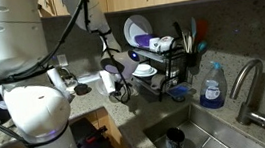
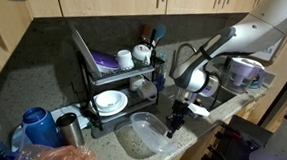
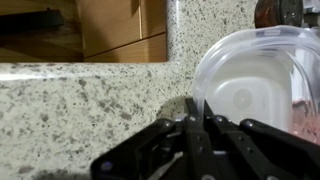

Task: Put the lunchbox on the drying rack.

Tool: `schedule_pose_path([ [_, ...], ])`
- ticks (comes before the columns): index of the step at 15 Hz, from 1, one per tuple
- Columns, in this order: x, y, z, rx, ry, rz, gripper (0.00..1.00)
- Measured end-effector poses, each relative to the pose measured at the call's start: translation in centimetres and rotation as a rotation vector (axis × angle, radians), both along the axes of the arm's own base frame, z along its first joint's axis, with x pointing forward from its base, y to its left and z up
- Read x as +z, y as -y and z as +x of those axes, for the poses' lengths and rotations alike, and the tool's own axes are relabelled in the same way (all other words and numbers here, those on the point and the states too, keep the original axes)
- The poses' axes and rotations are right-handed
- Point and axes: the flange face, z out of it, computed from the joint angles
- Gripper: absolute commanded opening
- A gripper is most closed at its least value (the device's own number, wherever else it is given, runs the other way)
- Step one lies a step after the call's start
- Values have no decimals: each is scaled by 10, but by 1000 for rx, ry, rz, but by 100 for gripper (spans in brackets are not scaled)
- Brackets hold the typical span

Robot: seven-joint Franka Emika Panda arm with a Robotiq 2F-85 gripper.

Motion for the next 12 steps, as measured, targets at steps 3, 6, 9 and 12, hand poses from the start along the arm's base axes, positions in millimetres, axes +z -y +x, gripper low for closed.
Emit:
schedule_pose_path([
  [3, -1, 13, 1, -24, 3, 54, 2],
  [6, -1, 21, 2, -34, 14, 133, 2],
  [9, 0, 21, 2, 0, 44, 214, 6],
  [12, 1, 21, 3, 4, 46, 219, 6],
])
